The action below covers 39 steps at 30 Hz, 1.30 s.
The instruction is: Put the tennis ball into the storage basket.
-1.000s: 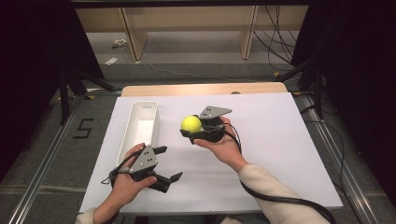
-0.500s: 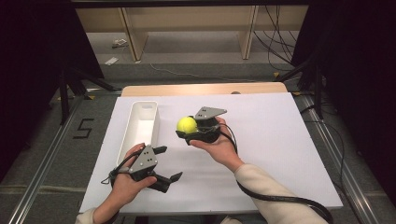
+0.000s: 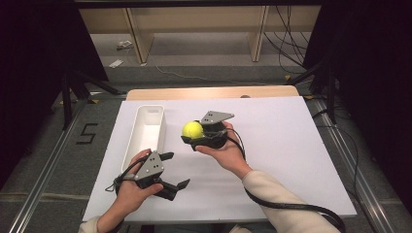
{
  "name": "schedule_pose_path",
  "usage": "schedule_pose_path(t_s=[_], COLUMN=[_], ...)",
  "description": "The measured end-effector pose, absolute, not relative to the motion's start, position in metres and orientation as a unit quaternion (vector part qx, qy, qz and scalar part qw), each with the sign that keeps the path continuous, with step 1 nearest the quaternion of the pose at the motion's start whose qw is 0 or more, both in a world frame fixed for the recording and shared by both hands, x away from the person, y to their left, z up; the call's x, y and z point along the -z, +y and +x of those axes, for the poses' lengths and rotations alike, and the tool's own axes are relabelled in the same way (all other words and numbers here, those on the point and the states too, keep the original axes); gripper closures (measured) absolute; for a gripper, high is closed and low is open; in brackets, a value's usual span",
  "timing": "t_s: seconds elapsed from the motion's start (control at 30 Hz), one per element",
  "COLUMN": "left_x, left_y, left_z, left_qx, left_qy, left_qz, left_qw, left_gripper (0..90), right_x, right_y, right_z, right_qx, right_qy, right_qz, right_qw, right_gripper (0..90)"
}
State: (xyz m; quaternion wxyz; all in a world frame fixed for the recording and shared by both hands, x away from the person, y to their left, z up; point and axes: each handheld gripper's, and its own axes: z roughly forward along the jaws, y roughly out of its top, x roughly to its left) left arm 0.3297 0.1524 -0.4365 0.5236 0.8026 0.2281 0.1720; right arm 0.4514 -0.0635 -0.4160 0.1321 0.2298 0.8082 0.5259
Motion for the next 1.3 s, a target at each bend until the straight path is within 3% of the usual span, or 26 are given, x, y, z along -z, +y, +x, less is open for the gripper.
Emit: schedule_pose_path(t_s=[1.3], left_x=[0.437], left_y=[0.152], left_z=[0.330], left_qx=[-0.170], left_qy=[0.227], left_qz=[0.803], left_qw=[0.524], left_gripper=[0.7], right_x=[0.414], right_y=[-0.049], right_z=[0.451], right_qx=[-0.532], right_qy=[0.809], right_qz=[0.218], right_qw=[0.127], right_gripper=[26.7])
